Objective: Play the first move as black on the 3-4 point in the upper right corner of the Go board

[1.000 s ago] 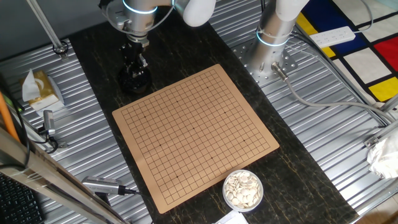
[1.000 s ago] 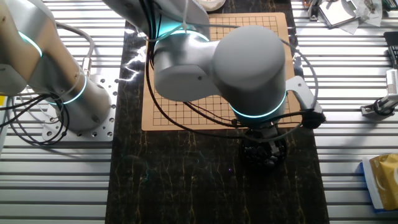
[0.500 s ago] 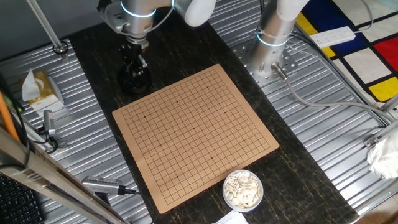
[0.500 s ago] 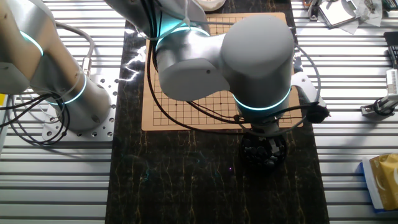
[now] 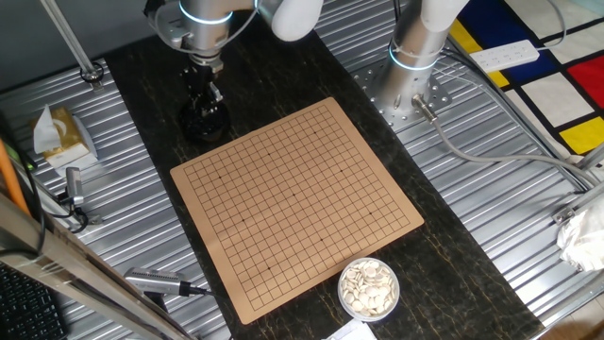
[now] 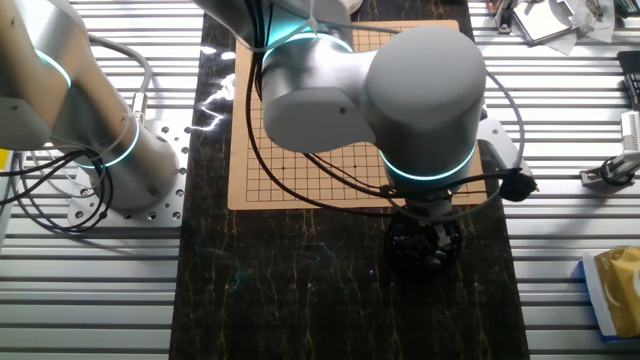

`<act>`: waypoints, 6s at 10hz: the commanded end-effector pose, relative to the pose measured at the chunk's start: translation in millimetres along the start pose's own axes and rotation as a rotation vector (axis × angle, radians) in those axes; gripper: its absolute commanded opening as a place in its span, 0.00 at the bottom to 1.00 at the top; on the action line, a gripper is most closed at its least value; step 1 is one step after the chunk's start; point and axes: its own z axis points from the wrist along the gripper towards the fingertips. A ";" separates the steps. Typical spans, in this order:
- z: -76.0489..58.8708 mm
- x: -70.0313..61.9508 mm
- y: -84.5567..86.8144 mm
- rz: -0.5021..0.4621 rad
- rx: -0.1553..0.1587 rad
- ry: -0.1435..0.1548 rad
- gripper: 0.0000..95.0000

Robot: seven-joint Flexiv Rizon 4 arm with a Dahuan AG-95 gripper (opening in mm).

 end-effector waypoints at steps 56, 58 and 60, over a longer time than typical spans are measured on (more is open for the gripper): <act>40.4 -0.3 18.9 0.090 -0.118 -0.002 0.20; 40.5 -0.3 18.9 0.089 -0.115 -0.001 0.20; 41.4 -1.0 19.8 0.085 -0.090 0.000 0.20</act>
